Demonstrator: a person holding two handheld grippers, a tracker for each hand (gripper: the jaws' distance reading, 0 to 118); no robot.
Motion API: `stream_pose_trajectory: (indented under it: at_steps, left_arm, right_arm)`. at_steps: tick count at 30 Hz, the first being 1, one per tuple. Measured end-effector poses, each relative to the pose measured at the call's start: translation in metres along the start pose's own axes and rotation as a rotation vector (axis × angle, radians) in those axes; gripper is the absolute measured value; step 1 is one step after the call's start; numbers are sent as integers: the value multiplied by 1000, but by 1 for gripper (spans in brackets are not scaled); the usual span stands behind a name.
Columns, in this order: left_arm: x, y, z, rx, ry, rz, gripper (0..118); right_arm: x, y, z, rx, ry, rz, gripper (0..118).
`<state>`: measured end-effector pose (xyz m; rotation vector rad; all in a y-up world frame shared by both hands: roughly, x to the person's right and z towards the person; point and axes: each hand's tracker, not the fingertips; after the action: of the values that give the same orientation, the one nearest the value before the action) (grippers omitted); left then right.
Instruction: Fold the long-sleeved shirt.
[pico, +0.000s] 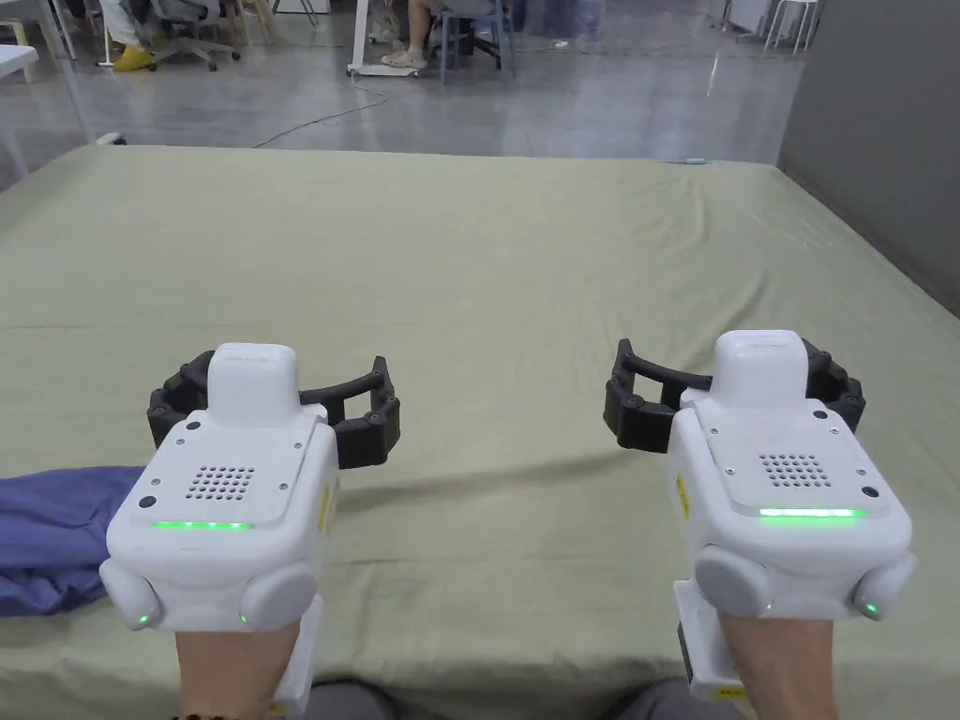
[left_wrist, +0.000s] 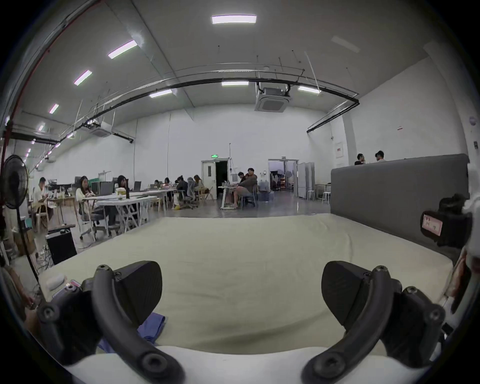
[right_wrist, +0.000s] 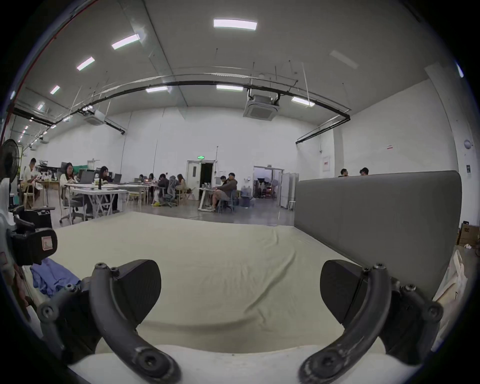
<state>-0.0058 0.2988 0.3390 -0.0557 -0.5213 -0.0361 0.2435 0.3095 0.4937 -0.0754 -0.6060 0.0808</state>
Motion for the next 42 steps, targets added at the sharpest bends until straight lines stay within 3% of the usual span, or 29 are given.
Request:
stream_pose_trajectory:
  at_steps: [10, 19, 42]
  left_arm:
    - [2, 7, 1, 21, -8, 18, 118]
    - [7, 7, 2, 23, -7, -11, 118]
    - [12, 11, 11, 32, -11, -38, 118]
  right_arm:
    - [3, 3, -5, 10, 6, -33, 118]
    - [-2, 4, -3, 15, -6, 30, 118]
    - [2, 1, 2, 12, -14, 2, 118]
